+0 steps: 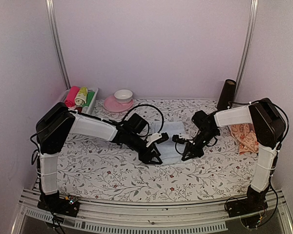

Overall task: Roll the towels
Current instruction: Roll the towel at the center of the board.

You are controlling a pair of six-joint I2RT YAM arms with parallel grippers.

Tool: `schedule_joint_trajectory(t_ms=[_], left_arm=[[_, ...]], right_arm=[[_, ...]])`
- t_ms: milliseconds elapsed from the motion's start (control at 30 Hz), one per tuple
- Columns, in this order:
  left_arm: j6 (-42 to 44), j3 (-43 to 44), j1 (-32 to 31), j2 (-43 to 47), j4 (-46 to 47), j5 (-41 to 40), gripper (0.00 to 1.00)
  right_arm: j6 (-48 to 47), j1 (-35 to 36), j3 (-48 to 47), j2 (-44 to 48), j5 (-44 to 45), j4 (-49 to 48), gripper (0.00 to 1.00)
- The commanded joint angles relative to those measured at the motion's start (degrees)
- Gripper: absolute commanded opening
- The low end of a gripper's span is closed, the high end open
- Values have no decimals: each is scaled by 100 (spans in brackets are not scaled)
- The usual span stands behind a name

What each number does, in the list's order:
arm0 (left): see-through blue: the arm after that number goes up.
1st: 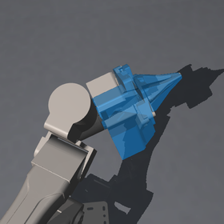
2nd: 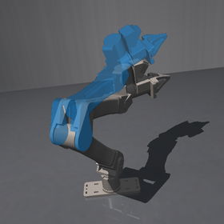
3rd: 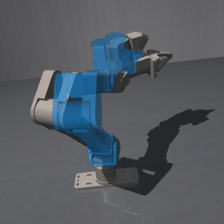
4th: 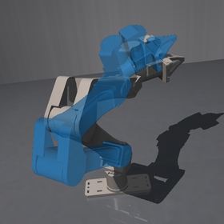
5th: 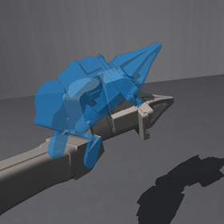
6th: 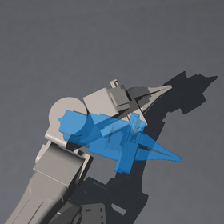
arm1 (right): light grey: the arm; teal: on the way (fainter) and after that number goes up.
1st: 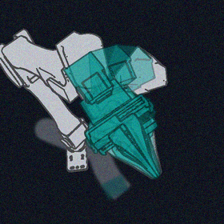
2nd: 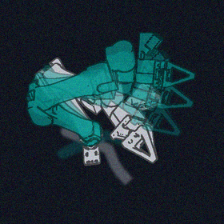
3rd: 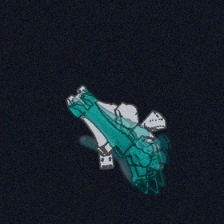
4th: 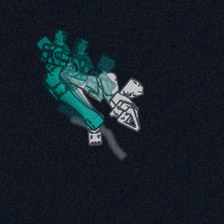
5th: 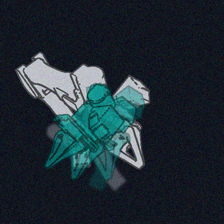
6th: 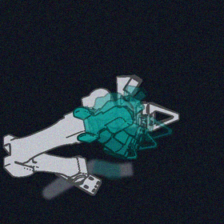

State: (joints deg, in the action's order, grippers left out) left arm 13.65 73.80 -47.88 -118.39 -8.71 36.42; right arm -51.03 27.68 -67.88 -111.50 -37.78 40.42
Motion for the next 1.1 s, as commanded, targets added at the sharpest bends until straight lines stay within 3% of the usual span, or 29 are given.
schedule_joint_trajectory(t_ms=[0,133,233,367,467,667,1067], left_arm=[[-89,158,-31,27,-99,-124,57],[-68,244,-65,-126,-308,-304,50],[-108,232,-69,-158,-283,-393,32],[-139,251,-69,-167,-258,-452,19],[-134,263,-69,-169,-268,-478,1],[-191,225,-68,-158,-195,-762,0],[-273,280,-71,-232,-85,-1353,0]], right_arm=[[27,-44,-94,-78,266,-189,5],[23,-44,-94,-78,281,-184,5],[18,-44,-94,-58,256,-184,5],[8,-44,-94,-9,257,-189,5],[2,-51,-89,52,253,-184,7],[-74,-102,-94,292,289,-197,12],[15,-149,-93,359,428,-369,10]])
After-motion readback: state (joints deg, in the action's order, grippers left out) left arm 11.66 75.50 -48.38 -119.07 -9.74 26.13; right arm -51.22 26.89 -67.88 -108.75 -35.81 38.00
